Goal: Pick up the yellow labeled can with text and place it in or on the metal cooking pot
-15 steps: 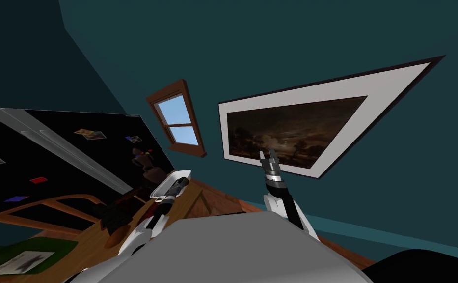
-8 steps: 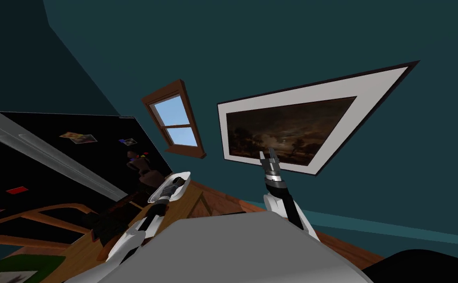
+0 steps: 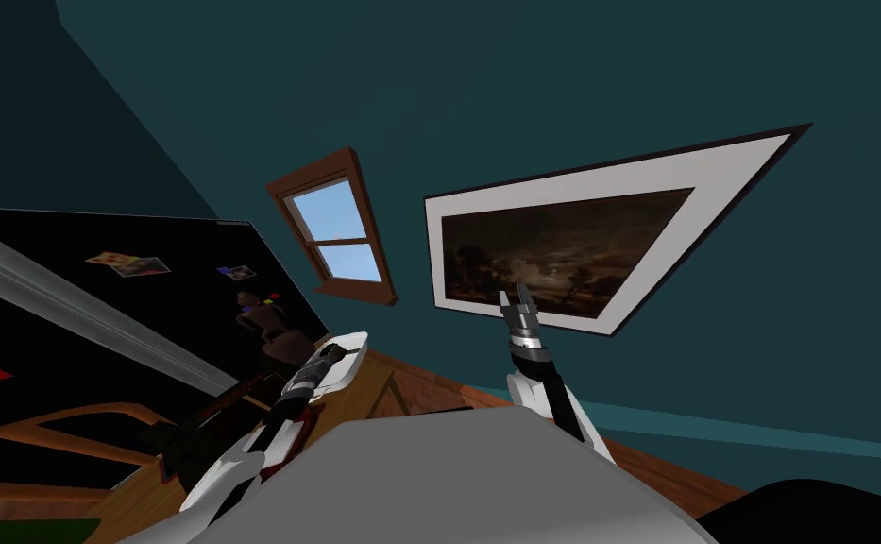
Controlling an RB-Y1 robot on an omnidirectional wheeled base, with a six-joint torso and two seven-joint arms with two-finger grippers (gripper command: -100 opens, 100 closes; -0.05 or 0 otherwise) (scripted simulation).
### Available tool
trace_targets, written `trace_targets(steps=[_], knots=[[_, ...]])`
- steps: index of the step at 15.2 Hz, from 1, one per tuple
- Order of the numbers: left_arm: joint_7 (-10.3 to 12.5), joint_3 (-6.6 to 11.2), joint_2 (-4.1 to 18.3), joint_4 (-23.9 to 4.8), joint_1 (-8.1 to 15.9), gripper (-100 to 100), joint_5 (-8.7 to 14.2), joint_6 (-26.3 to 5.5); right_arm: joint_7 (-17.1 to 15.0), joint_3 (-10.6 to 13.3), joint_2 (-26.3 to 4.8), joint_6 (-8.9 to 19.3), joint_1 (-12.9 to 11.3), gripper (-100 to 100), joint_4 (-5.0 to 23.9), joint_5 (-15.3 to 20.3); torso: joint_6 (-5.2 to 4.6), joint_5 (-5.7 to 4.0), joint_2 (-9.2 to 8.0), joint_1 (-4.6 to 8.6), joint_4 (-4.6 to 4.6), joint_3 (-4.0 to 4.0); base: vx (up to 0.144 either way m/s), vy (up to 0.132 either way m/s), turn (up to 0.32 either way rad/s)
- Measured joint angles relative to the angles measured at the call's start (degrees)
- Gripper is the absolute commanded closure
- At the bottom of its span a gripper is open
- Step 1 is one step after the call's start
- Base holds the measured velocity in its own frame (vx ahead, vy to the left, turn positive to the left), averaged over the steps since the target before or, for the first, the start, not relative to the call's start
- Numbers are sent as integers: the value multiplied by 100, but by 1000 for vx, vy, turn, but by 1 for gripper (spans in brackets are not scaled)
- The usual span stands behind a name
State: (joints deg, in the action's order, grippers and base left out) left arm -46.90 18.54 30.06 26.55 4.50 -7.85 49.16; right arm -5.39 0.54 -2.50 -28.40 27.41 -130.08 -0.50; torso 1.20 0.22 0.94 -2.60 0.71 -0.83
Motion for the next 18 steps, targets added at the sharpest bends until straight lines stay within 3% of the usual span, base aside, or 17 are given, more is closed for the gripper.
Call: trace_targets(steps=[5,6,8,12,14,16,18], knots=[[1,0,1,-4,1,-100,0,-3,0,0,0,0,0,0,0,0,-1,-2,-1,7,0,1,-14,7,-11],[-65,-7,-34,106,20,-100,96,-90,0,0,0,0,-1,0,0,0,-4,-1,-16,-1,-3,8,-126,50,-108],[-259,-24,-83,302,79,-100,240,-333,0,0,0,0,-2,0,0,0,-2,1,-43,-11,-9,24,-101,41,-39],[-626,-54,-148,269,347,-100,513,-530,0,0,0,0,-2,0,0,0,-2,2,-48,-12,-11,28,-122,48,-77],[-887,-83,-186,86,641,-100,719,-604,0,0,0,1,-3,0,0,0,-4,2,-61,-14,-14,35,-141,46,-67],[-1060,-95,-199,175,674,-100,803,-718,0,0,0,0,-1,0,0,0,1,1,-44,-10,-11,27,-77,39,-28],[-1265,-127,-221,139,890,-100,998,-836,0,0,0,0,-2,0,0,0,-4,2,-45,-16,-10,26,-106,52,-79]])
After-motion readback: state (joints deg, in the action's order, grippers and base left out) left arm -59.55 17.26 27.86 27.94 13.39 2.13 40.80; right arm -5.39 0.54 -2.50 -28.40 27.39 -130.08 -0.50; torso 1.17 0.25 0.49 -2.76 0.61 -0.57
